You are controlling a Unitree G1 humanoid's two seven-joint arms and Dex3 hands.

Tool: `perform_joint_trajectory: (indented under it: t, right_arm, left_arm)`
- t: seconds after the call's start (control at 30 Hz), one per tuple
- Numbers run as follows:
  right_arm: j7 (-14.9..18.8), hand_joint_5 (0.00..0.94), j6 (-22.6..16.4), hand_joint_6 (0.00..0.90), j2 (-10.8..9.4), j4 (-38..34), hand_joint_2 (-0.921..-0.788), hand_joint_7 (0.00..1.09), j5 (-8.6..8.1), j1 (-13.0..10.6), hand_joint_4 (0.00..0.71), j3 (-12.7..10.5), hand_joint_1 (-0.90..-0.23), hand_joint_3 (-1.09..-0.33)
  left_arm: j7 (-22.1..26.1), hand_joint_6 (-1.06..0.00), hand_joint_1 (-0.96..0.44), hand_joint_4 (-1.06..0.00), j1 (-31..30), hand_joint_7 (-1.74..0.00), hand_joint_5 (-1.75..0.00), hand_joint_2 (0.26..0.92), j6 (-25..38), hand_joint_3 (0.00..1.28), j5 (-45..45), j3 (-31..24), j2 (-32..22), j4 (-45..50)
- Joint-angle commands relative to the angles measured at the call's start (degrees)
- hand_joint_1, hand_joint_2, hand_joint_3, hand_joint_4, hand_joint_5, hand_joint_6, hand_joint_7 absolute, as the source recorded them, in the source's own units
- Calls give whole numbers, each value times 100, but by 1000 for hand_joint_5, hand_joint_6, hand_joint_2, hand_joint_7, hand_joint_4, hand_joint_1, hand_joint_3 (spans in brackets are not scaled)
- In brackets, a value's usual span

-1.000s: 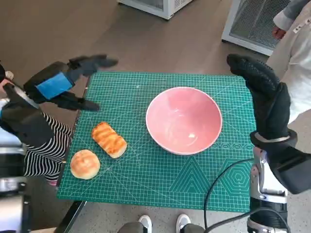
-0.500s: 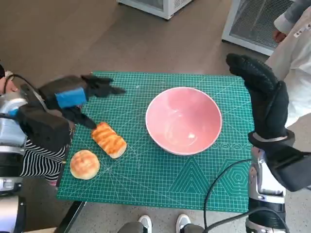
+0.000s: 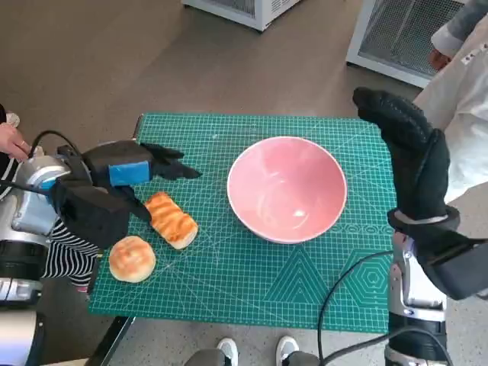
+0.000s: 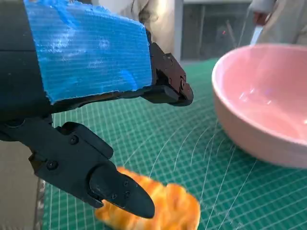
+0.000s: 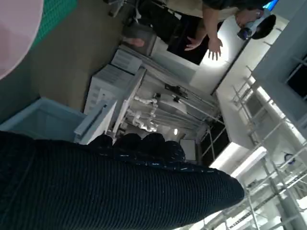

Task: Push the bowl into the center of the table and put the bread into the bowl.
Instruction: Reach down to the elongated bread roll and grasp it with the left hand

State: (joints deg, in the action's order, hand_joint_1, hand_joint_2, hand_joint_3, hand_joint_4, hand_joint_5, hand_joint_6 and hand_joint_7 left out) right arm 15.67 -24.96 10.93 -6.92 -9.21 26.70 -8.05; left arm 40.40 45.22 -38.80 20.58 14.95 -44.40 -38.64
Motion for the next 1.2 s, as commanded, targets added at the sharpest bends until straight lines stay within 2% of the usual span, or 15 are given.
perform_joint_trajectory:
  t: [0.03,0.6,0.87,1.03,1.2]
  right_arm:
    - [-11,18,95,75,-28,-11,-921,438,-77,-154,160,12,-707,-689]
    - [-28,13,113,72,-44,-15,-921,442,-84,-201,164,-3,-697,-688]
    - [-37,11,106,70,-57,10,-921,442,-86,-227,166,-9,-693,-688]
    - [-45,10,114,68,-53,33,-921,442,-78,-233,165,-14,-692,-688]
    - [-47,8,117,65,-55,32,-921,442,-82,-230,164,-19,-688,-690]
  left_arm:
    - [21,-479,-243,-300,-53,-15,0,701,113,3,158,149,84,-107]
    - [-74,-450,-158,-285,100,0,-1,722,199,8,570,560,389,-868]
    - [-286,-458,-115,-292,175,-5,-3,727,151,7,803,739,560,-1371]
    - [-497,-481,-91,-327,187,-14,-14,741,124,12,973,871,632,-1622]
    - [-665,-558,-50,-416,213,-35,-26,780,88,20,1090,979,656,-1795]
